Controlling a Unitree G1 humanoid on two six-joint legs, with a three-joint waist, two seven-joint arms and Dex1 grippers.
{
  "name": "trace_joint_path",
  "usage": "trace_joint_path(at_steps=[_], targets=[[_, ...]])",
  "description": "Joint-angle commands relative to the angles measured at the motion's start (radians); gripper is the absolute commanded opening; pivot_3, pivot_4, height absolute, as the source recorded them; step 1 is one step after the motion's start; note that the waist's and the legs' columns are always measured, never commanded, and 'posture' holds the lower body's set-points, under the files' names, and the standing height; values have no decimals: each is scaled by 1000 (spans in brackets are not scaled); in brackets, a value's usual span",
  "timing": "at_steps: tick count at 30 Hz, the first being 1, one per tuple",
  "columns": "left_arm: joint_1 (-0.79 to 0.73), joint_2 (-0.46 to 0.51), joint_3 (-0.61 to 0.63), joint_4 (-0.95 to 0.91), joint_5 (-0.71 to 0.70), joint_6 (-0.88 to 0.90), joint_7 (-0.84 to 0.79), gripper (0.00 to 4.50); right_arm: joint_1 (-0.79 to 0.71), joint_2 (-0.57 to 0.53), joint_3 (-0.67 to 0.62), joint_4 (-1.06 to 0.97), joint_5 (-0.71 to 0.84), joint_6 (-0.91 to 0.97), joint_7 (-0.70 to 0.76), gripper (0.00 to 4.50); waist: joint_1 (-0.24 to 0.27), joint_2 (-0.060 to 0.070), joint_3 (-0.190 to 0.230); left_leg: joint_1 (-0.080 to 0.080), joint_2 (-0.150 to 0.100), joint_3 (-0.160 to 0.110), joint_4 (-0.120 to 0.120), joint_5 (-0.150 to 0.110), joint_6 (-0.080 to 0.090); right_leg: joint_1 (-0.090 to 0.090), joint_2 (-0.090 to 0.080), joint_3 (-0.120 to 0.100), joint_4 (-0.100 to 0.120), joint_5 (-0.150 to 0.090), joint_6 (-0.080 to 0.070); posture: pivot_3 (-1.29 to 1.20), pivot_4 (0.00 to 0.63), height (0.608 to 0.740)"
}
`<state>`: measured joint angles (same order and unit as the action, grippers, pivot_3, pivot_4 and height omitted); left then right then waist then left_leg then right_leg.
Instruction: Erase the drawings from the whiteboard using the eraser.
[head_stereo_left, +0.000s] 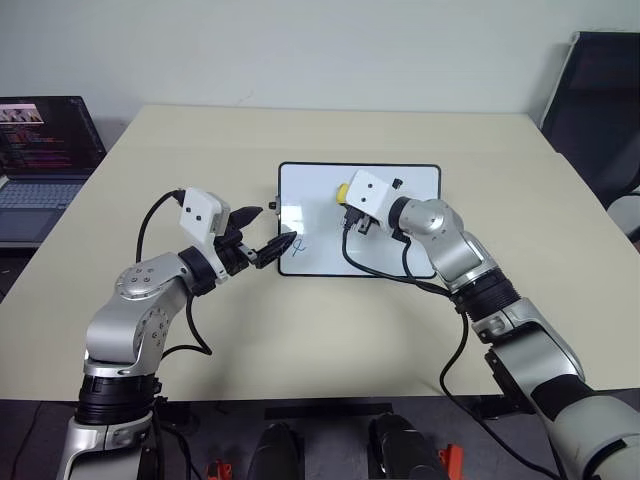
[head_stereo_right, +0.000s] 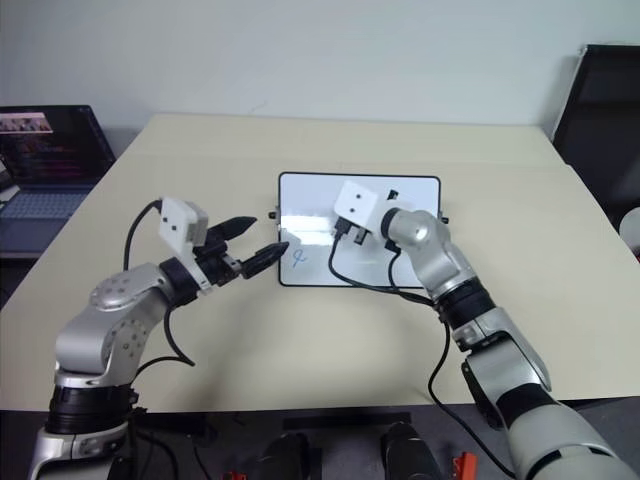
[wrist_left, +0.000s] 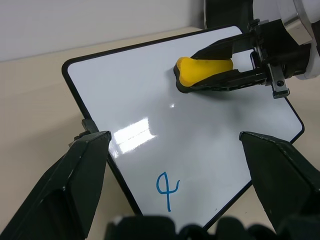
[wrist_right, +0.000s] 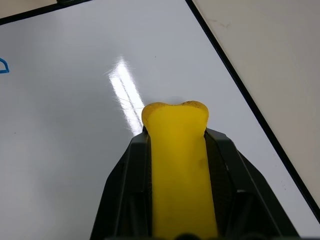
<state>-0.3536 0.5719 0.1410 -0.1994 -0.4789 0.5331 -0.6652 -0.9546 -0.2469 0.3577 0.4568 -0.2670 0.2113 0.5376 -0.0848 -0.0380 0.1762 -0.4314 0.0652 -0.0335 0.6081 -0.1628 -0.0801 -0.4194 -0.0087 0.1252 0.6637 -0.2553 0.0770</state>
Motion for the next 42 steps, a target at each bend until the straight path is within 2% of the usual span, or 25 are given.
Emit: trace_joint_path(at_steps=[1,6,12,18,21,23,28,42], targets=[[5,5,18,-31,0,-20,0,4500,13,46,-57,-53,77,80,30,1111,-3,0,0,0,0,0,0,0,0,0,0,0,0,0,0,0,150,740],[27,15,38,-27,-1,-20,3,4500,49,71,-136,-190,159,164,28,1111,-2,1,1,-1,0,0,-4,0,0,-2,0,0,-1,1,3,0,150,740],[84,51,84,-26,-10,-24,-15,4500,155,49,-238,-462,277,270,35,1111,1,1,1,-2,0,0,-9,0,0,-3,0,-1,-3,0,4,0,150,740],[201,93,121,-54,-30,-30,-79,4500,392,-31,-265,-789,375,393,70,1111,1,1,1,-1,1,0,-13,0,0,-4,0,-2,-4,-4,-2,0,150,740],[265,91,131,-39,-12,-88,-110,4500,579,-65,-285,-970,500,492,118,1111,2,0,1,-1,1,0,-14,0,0,-4,-1,-2,-4,-5,-3,0,150,740],[287,82,136,-33,-17,-109,-122,4500,672,-96,-270,-1042,530,500,135,1111,3,0,1,-1,1,0,-14,0,0,-4,-1,-2,-5,-6,-3,0,150,740],[300,77,129,-21,-22,-133,-139,4500,755,-143,-228,-1060,516,484,111,1111,-1,0,1,1,0,1,-12,0,0,-3,-2,-1,-5,-5,-5,0,150,740],[325,74,127,-44,-22,-140,-132,4500,743,-192,-150,-1017,499,425,90,1111,1,-1,0,1,0,1,-14,-1,-1,-4,-2,-1,-6,-6,-4,0,150,740]])
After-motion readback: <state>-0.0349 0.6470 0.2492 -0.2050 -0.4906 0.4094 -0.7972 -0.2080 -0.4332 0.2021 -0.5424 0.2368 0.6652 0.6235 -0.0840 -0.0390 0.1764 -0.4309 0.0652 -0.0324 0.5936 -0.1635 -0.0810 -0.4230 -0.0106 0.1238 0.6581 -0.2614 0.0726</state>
